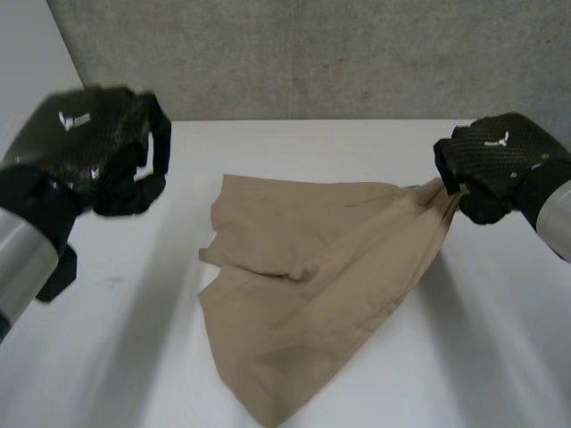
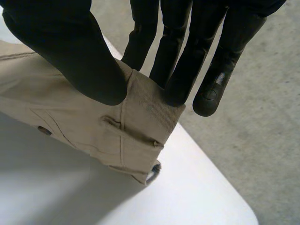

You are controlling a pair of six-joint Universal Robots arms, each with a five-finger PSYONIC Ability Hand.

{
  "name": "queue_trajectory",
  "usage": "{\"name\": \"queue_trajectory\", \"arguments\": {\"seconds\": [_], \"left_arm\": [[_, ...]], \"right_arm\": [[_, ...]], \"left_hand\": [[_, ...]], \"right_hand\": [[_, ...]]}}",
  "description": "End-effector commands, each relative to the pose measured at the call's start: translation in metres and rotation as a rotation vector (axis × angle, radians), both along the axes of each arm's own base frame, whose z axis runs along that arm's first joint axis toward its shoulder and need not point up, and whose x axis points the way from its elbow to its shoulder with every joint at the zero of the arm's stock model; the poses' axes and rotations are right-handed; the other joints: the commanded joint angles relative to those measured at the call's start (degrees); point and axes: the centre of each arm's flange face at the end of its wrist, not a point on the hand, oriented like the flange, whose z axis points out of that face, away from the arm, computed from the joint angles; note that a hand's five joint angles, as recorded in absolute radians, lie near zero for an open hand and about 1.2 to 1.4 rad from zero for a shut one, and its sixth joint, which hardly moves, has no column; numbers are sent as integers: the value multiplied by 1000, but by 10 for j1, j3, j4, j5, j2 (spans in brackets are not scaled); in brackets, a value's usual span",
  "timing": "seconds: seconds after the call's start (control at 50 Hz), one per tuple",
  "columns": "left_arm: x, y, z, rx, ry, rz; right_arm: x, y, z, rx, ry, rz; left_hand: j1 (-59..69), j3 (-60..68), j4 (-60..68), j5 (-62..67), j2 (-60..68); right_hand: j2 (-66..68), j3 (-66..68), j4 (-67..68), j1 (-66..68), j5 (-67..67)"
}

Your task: Fold the shorts.

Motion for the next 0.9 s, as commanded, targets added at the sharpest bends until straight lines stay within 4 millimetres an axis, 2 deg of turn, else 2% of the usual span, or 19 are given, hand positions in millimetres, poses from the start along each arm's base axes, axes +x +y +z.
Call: {"name": "queue_trajectory", "arguments": {"seconds": [0.02, 0.06, 0.08, 0.16, 0.26, 0.38, 0.5, 0.58, 0.74, 0.9], "left_arm": [[4, 6, -61, 168, -79, 4], [0, 7, -80, 220, -99, -12], [-8, 11, -97, 268, -117, -46], [-28, 30, -125, 350, -151, -145], [-38, 41, -145, 394, -186, -191], [-46, 38, -167, 420, -205, -197], [-58, 36, -176, 385, -180, -214], [-63, 28, -181, 362, -176, -180], [-66, 20, -206, 407, -243, -139], [-66, 20, -204, 405, -244, -138]], "right_arm": [[5, -6, -42, 133, 43, 8], [8, -11, -52, 157, 46, 7], [11, -15, -61, 170, 50, 11], [16, -27, -72, 159, 47, 1], [14, -38, -79, 125, 44, -51], [14, -38, -91, 146, 28, -65], [17, -34, -100, 175, 35, -54], [20, -29, -102, 180, 40, -40], [18, -31, -101, 174, 38, -49], [17, -34, -99, 164, 34, -55]], "left_hand": [[-207, -232, -237, -205, -236], [-328, -353, -358, -326, -357], [-332, -356, -362, -330, -361], [-339, -363, -369, -337, -368], [-339, -363, -369, -337, -368], [-329, -353, -359, -327, -358], [-272, -296, -302, -270, -300], [-258, -282, -288, -256, -287], [-256, -281, -286, -254, -285], [-182, -207, -212, -180, -211]], "right_hand": [[125, 119, 117, 256, 138], [125, 119, 117, 256, 138], [125, 119, 117, 256, 138], [125, 119, 117, 256, 138], [125, 119, 117, 256, 138], [125, 119, 117, 256, 138], [125, 119, 117, 256, 138], [125, 119, 117, 256, 138], [125, 119, 117, 256, 138], [125, 119, 117, 256, 138]]}}
